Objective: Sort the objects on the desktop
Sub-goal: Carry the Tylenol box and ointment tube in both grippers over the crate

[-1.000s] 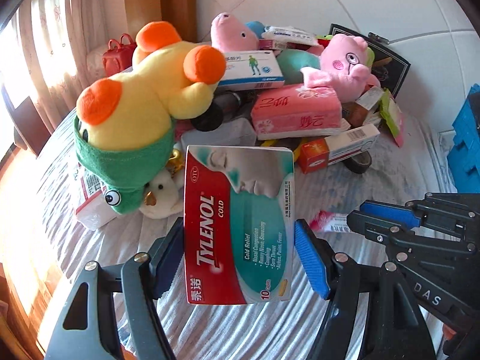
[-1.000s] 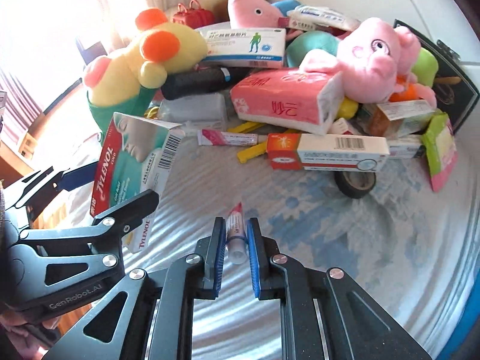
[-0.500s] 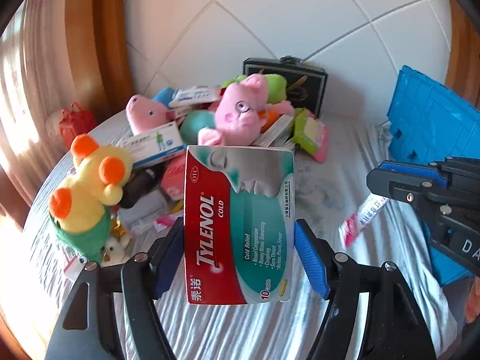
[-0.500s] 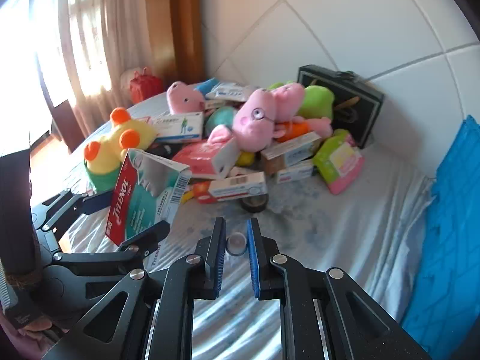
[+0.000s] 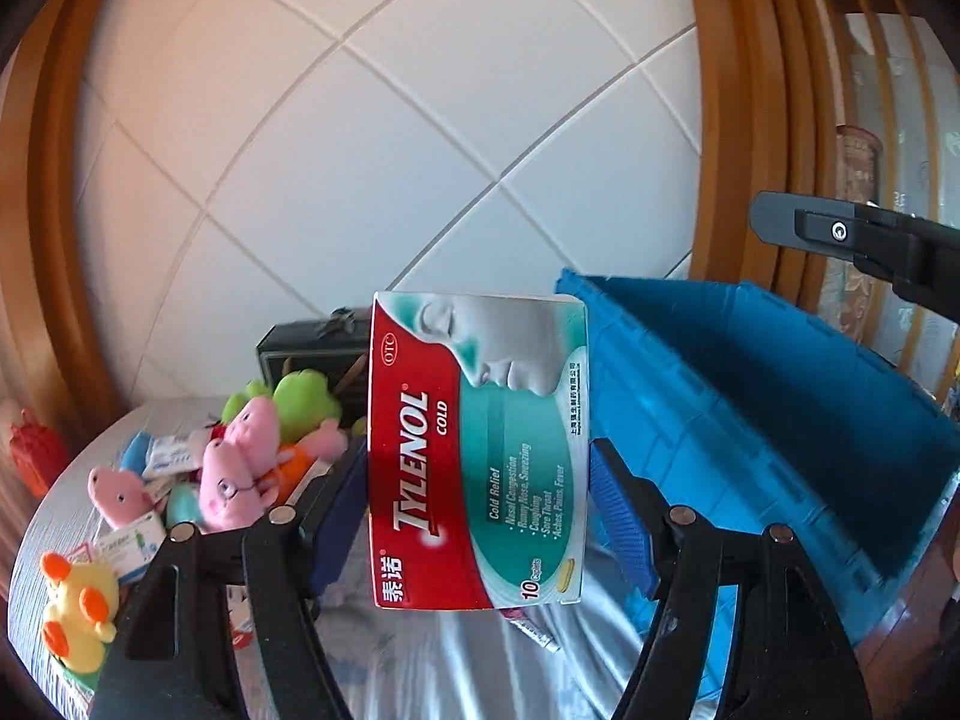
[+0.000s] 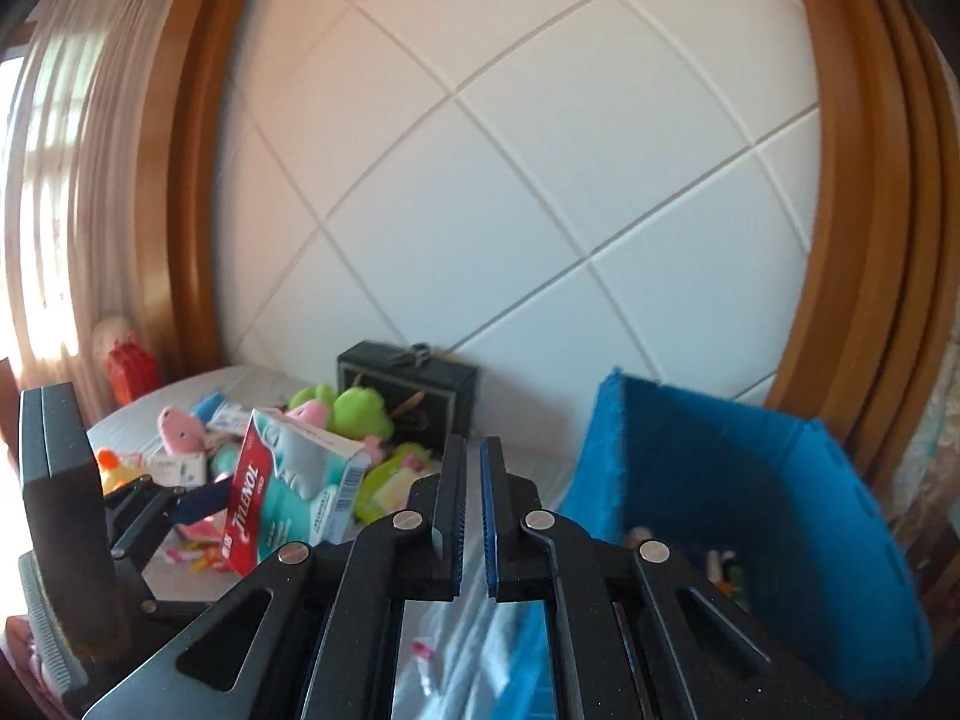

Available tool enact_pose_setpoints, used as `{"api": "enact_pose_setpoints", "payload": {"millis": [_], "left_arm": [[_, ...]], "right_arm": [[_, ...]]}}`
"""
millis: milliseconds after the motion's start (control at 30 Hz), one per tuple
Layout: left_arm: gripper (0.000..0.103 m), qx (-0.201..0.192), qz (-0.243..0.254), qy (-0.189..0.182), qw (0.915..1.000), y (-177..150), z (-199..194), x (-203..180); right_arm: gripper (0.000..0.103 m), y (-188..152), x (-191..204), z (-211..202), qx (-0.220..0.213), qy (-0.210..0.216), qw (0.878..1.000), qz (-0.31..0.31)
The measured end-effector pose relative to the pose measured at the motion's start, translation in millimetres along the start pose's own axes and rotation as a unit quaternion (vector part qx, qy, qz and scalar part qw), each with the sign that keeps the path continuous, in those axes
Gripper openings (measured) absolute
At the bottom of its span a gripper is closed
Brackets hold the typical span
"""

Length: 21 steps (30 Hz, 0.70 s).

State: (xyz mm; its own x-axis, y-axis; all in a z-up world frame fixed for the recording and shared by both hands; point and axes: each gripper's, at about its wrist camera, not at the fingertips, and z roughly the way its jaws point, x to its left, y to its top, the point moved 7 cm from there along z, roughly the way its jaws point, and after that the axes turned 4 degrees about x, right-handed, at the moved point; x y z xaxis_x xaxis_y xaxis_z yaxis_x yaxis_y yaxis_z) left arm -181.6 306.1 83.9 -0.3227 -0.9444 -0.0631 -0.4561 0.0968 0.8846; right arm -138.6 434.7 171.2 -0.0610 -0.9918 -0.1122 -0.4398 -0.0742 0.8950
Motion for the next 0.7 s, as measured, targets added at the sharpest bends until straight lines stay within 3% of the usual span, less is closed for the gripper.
{"api": "enact_pose_setpoints", "payload": {"millis": [100, 233, 267, 400, 533, 700], "left_arm": [[0.070, -0.016, 0.016, -0.019, 0.9996, 21.4, -8.4, -36.8], [0.070, -0.005, 0.023, -0.032, 0.9992, 17.5, -8.1, -61.2], [0.070, 0.003, 0.020, -0.039, 0.9991, 13.0, -7.3, -63.3], [0.070, 0.003, 0.028, -0.070, 0.9972, 1.5, -10.9, -83.7], [0.070, -0.002, 0.059, -0.104, 0.9928, 11.3, -14.5, -133.1], [0.070, 0.032, 0.091, -0.117, 0.9884, 7.4, 7.2, -189.3]], "right_arm": [[0.005, 2.2, -47.8, -23.6, -0.004, -0.032, 0.999, 0.027], [0.007, -32.4, -94.9, -30.3, 0.035, -0.082, 0.995, 0.051], [0.011, -45.1, -105.4, -27.7, 0.050, -0.094, 0.992, 0.061], [0.062, -99.2, -139.9, -21.7, 0.090, -0.123, 0.982, 0.110], [0.071, -131.6, -165.1, -34.4, 0.096, -0.158, 0.972, 0.141], [0.074, -153.8, -180.8, -38.4, 0.116, -0.180, 0.967, 0.141]]}}
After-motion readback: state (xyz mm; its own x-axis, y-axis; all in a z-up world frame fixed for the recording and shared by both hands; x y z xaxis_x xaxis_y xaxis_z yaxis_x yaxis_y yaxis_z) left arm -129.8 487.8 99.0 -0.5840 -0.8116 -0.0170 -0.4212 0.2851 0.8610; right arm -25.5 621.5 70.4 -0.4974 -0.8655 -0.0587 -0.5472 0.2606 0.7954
